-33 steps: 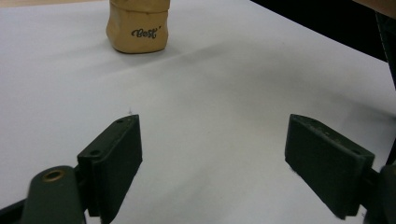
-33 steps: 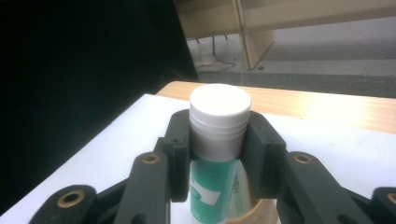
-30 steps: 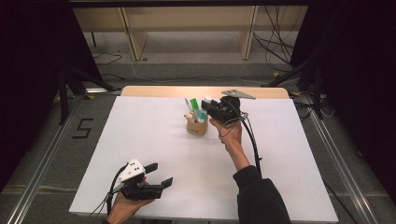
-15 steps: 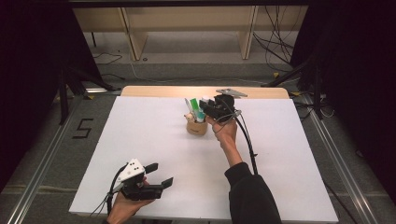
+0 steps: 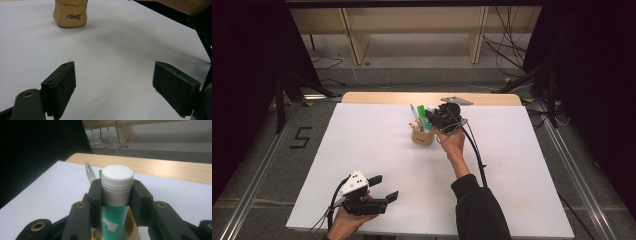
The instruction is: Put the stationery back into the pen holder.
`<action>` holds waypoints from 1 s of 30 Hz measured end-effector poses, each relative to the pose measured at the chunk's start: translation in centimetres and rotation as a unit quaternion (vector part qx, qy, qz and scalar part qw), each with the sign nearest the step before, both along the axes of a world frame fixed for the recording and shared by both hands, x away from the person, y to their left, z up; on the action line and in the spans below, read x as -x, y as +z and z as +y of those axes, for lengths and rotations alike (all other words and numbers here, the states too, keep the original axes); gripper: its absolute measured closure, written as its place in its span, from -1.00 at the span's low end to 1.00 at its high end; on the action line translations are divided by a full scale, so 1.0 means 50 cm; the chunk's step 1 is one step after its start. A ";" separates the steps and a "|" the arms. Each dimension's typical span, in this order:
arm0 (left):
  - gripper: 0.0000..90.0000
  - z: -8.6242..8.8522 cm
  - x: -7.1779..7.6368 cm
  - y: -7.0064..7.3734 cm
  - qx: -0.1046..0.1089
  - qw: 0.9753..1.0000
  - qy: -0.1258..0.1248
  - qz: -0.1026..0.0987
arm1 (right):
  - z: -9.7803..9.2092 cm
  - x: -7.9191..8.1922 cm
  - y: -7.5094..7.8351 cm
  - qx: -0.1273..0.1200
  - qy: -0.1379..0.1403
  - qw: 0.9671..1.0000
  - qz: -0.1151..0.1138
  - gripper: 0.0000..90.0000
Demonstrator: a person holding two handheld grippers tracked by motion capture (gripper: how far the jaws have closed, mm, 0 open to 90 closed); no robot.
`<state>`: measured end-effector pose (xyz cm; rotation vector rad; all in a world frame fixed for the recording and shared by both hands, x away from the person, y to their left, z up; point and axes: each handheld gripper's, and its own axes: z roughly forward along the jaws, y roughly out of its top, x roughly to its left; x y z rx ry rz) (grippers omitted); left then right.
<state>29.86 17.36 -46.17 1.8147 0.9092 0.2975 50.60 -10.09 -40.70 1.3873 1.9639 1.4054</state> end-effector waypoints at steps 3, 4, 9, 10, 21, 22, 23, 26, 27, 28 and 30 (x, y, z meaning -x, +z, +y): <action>-0.59 0.000 0.000 0.000 -0.001 1.000 -0.001 0.000 | 0.002 0.001 0.000 0.009 0.003 1.000 -0.006 0.47; -0.59 0.000 0.000 -0.001 -0.001 1.000 -0.001 0.000 | 0.003 0.002 0.000 0.010 0.003 1.000 -0.008 0.47; -0.59 -0.002 0.002 0.000 0.000 1.000 -0.001 0.001 | 0.009 0.004 0.000 0.022 0.006 1.000 -0.015 0.47; -0.59 -0.002 0.002 0.000 -0.001 1.000 -0.001 0.001 | 0.009 0.004 0.000 0.024 0.007 1.000 -0.017 0.47; -0.59 -0.002 0.000 -0.002 -0.004 1.000 -0.004 0.001 | 0.006 -0.002 -0.006 0.038 -0.007 0.999 -0.027 0.47; -0.59 -0.002 0.001 -0.002 -0.004 1.000 -0.004 0.001 | 0.007 -0.002 -0.010 0.041 -0.007 0.999 -0.028 0.47; -0.59 -0.002 0.001 -0.002 -0.005 1.000 -0.004 0.001 | 0.009 -0.002 -0.013 0.044 -0.006 0.999 -0.027 0.47; -0.59 -0.003 0.001 -0.002 -0.005 1.000 -0.005 0.001 | 0.014 0.000 -0.014 0.050 -0.005 0.998 -0.031 0.47; -0.59 -0.003 0.001 -0.002 -0.004 1.000 -0.004 0.001 | 0.014 0.000 -0.014 0.052 -0.005 0.998 -0.032 0.47; -0.59 -0.004 0.001 -0.002 -0.004 1.000 -0.005 0.001 | 0.014 0.001 -0.014 0.053 -0.004 0.998 -0.032 0.47; -0.59 -0.005 0.002 -0.002 -0.004 1.000 -0.005 0.002 | 0.015 0.001 -0.015 0.055 -0.002 0.998 -0.036 0.47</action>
